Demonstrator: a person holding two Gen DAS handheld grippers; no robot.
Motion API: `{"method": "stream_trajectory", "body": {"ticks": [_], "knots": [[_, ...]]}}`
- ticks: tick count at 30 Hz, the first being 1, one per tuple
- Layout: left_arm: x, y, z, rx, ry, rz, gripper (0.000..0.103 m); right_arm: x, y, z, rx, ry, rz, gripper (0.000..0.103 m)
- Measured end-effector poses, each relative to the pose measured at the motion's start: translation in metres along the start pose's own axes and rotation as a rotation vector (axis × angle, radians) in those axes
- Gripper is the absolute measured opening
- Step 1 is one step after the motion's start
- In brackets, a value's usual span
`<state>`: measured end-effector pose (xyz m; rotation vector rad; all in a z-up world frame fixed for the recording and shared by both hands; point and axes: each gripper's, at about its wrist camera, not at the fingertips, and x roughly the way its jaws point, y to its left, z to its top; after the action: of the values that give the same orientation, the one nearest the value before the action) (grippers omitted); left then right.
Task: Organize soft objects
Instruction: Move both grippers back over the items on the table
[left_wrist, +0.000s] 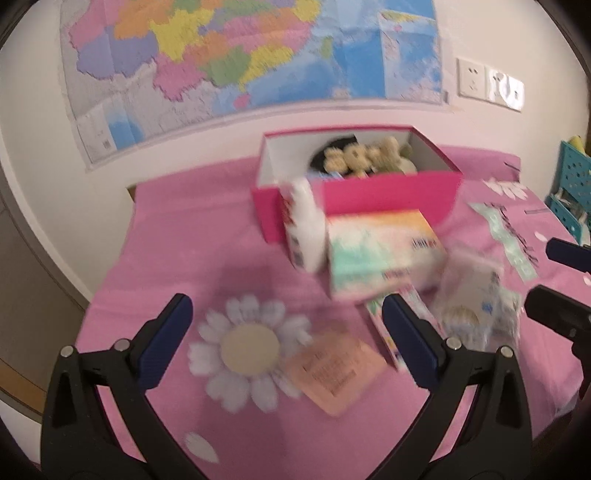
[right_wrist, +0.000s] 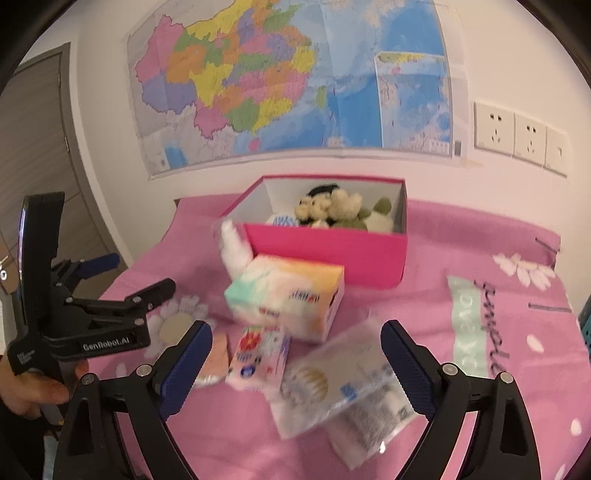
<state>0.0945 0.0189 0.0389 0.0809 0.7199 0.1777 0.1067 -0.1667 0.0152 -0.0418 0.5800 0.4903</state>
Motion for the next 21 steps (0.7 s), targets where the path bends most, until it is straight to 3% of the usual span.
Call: {"method": "stream_trajectory", "body": {"ticks": [7, 14, 16, 21], "knots": [[0.001, -0.013, -0.026, 0.005, 0.046, -0.038, 0.102, -0.005, -0.006, -0.032, 0.041, 0.034, 0.001, 0.094], [-0.005, -0.02, -0.032, 0.004, 0.046, -0.068, 0.102, -0.012, -0.01, -0.044, 0.062, 0.04, -0.003, 0.094], [-0.011, -0.02, -0.034, -0.019, 0.038, -0.111, 0.102, -0.016, -0.014, -0.047, 0.071, 0.037, -0.002, 0.094], [-0.024, -0.035, -0.043, -0.025, 0.007, -0.299, 0.102, -0.02, -0.027, -0.061, 0.104, 0.051, -0.006, 0.094]]}}
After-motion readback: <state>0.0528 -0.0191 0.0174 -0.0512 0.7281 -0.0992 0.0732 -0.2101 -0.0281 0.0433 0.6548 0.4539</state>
